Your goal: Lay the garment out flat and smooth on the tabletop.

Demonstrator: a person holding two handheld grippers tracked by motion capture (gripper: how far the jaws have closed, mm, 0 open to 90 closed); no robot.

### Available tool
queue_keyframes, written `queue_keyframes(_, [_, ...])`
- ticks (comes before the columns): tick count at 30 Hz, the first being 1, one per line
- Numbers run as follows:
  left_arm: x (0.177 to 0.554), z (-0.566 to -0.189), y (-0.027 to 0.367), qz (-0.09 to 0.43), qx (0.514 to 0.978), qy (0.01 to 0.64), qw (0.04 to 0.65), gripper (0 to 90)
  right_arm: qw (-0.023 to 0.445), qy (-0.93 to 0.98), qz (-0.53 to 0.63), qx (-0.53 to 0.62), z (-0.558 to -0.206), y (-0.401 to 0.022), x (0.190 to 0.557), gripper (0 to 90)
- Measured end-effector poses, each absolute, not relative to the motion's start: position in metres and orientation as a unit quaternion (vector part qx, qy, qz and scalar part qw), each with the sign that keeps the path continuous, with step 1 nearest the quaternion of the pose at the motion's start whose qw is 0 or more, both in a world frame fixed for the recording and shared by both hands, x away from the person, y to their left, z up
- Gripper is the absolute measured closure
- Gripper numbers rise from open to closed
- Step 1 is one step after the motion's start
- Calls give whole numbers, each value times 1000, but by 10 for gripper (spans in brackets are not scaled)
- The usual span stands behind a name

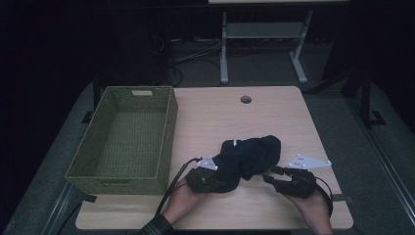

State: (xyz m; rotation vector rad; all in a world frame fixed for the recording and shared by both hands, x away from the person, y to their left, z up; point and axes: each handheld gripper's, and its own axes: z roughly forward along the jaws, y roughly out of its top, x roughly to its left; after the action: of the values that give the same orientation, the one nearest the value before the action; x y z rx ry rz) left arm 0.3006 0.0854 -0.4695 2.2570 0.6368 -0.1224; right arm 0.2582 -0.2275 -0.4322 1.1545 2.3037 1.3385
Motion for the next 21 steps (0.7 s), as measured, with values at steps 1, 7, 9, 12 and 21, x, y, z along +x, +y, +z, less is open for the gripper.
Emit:
queue_keyframes(1, [301, -470, 85, -49, 886, 250, 386, 898, 119, 786, 460, 395, -432, -227, 260, 579])
queue_keyframes(7, [301, -470, 86, -48, 887, 247, 387, 898, 116, 785, 469, 389, -432, -224, 271, 810])
queue_keyframes(9, [301, -470, 86, -50, 887, 248, 387, 898, 120, 785, 467, 388, -430, -223, 274, 843])
queue_keyframes(12, [301, -469, 85, -49, 888, 247, 385, 898, 125, 785, 471, 383, -426, -223, 280, 856])
queue_keyframes(21, [302, -470, 86, -53, 886, 248, 389, 898, 132, 788, 474, 370, -412, -222, 300, 864])
